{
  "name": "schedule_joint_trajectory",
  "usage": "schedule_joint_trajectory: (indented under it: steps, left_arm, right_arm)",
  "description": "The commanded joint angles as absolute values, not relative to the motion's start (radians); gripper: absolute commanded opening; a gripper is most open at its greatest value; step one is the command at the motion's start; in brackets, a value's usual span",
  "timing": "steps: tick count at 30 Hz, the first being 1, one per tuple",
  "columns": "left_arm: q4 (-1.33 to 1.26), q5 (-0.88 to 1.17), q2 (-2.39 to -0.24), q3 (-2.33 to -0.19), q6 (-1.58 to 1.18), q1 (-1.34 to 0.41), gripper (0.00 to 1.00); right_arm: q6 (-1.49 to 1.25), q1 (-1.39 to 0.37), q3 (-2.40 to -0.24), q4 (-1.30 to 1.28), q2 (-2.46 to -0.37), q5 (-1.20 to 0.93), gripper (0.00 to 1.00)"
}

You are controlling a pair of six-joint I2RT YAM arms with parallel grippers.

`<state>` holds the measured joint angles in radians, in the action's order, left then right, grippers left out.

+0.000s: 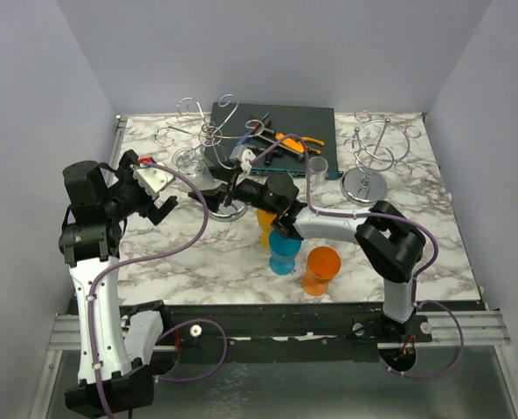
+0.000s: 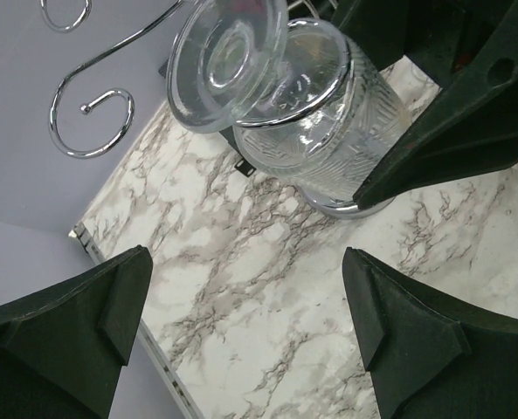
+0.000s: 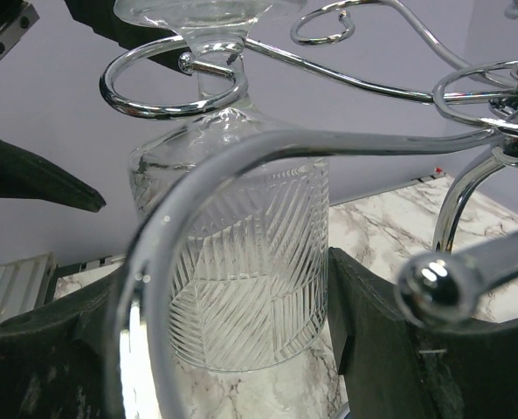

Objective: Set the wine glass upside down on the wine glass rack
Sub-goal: Turn the wine glass upside down at the wine rack.

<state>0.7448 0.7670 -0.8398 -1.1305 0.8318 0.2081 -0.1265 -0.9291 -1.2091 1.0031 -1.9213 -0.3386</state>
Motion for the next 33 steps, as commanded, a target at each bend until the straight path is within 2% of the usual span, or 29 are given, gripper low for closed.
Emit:
schedule_joint_trajectory:
  steps: [1, 7, 12, 22, 33]
  left_arm:
    - [0.713, 0.695, -0.889, -1.178, 0.851, 0.206, 0.99]
    - [0.637, 0.640, -0.996, -1.253, 0.854, 0.213, 0.94]
    - [0.627, 0.705, -1.078, -1.349, 0.829, 0.214, 0.84]
    - [0.620, 0.818, -1.192, -1.402, 0.841, 0.215, 0.68]
    - [0.619, 0.895, -1.193, -1.387, 0.881, 0.213, 0.54]
  right_arm:
    - [-0.121, -0.936, -1.210, 1.112, -1.919, -0.353, 0.17]
    - [-0.179, -0.936, -1.219, 1.103, -1.903, -0.324, 0.17]
    - [-0.204, -0.936, -1.216, 1.099, -1.884, -0.285, 0.17]
    - [-0.190, -0.936, -1.249, 1.012, -1.890, -0.196, 0.17]
    - [-0.167, -0.937, -1.272, 1.013, -1.904, -0.211, 0.15]
